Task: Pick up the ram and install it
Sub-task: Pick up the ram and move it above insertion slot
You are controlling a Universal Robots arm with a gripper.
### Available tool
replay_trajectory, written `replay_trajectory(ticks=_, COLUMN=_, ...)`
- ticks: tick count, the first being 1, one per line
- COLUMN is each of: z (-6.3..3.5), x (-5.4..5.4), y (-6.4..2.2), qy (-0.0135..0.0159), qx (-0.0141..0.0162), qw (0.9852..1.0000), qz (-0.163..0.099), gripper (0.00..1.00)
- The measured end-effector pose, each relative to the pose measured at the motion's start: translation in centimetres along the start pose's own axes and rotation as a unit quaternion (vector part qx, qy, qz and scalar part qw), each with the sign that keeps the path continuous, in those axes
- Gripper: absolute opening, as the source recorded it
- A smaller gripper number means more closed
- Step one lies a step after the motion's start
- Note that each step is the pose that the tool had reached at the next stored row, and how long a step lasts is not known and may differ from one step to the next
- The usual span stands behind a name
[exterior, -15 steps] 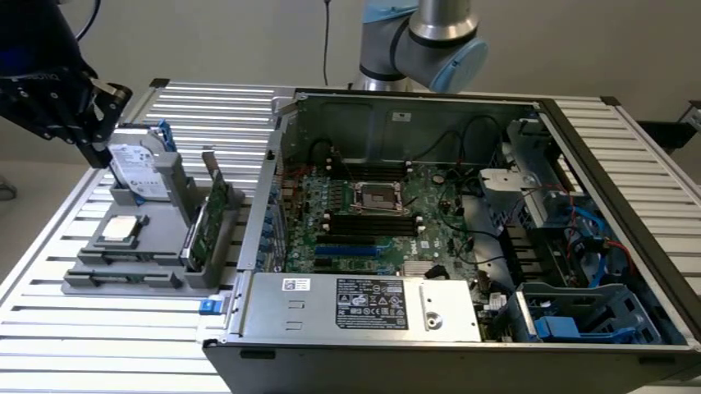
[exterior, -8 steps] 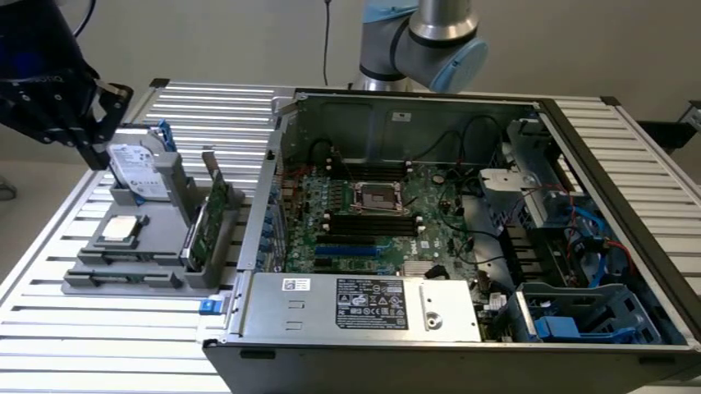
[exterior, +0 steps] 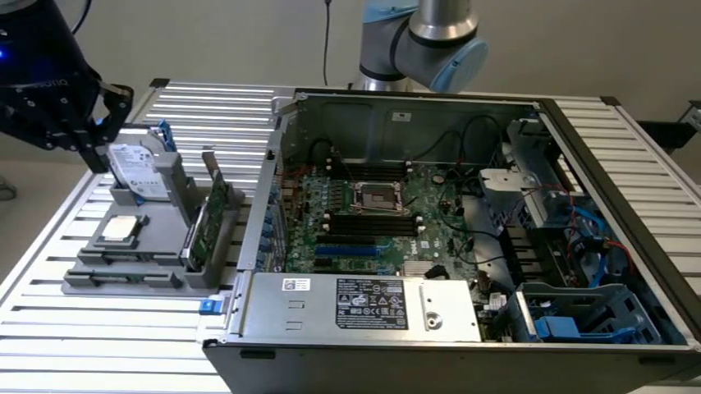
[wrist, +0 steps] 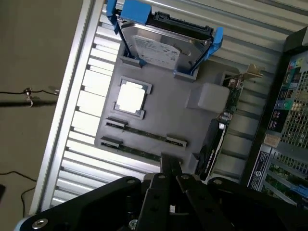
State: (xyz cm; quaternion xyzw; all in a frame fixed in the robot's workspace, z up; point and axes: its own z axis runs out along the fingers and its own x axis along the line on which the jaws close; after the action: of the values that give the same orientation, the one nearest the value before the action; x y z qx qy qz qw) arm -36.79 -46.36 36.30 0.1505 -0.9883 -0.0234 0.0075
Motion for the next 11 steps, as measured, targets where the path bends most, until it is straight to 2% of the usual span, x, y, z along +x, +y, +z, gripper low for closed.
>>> replay_trajectory(ticks=3, z=0.16, x=0.0, y=-0.01, qy=0.0018, qx=0.0001, qw=0.9996, qz=-0.028, gripper=0.11)
replay_trajectory(ticks=6, z=0.34, x=0.0, y=-0.02, qy=0.0033, qx=0.0003, qw=0.9985, qz=-0.055, gripper=0.11)
replay_trajectory(ticks=11, z=0.6, x=-0.01, y=-0.04, qy=0.0056, qx=0.001, qw=0.9949, qz=-0.1, gripper=0.11)
